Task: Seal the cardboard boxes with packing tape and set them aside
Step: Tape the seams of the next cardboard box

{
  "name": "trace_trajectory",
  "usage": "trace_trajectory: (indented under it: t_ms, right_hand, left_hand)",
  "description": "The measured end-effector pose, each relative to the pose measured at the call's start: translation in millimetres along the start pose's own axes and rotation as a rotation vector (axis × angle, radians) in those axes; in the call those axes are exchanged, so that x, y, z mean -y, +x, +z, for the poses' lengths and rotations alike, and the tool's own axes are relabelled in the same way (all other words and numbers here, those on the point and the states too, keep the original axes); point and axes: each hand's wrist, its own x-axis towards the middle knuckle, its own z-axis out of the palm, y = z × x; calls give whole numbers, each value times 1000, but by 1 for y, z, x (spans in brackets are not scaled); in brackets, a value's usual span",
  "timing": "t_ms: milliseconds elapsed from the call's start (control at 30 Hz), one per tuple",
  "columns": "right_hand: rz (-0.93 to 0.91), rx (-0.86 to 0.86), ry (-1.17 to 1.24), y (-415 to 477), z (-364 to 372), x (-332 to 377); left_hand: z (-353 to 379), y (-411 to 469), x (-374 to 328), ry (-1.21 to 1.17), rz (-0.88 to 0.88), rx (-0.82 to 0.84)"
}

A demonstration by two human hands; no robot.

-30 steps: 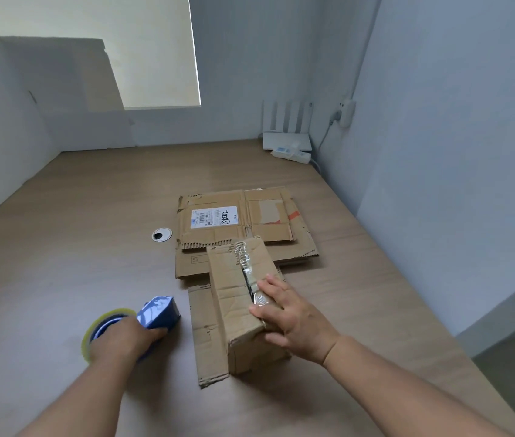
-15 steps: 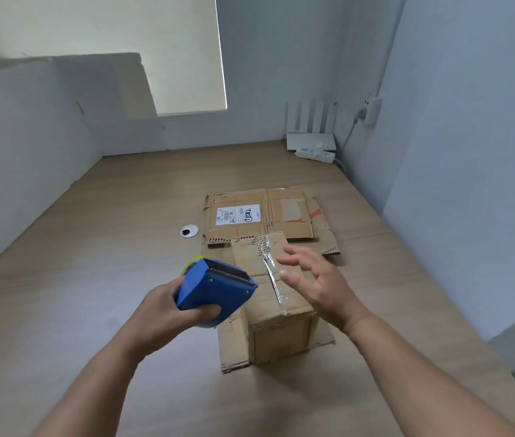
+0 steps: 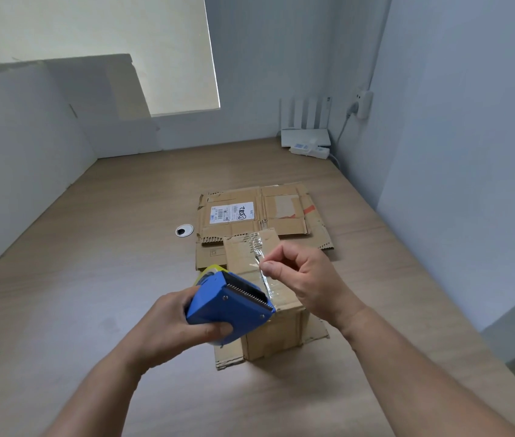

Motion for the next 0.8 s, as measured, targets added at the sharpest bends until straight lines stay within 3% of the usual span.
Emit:
trace_trajectory:
  t_ms: [300,433,600,800]
  right_hand:
    - [65,-139,-56,-1,5,-7]
    - [222,-197,71,-10,7,-12]
    - [345,-476,62,-29,-36,-35]
    - [523,-464,56,-41,-20,-59]
  left_hand:
    - [0,4,-15,58,-135,-45]
    - [-18,4,-25,124,-217,68]
    - [-73,-25,-9,236,-356,123]
    - [-71,-17,4,425,-552,123]
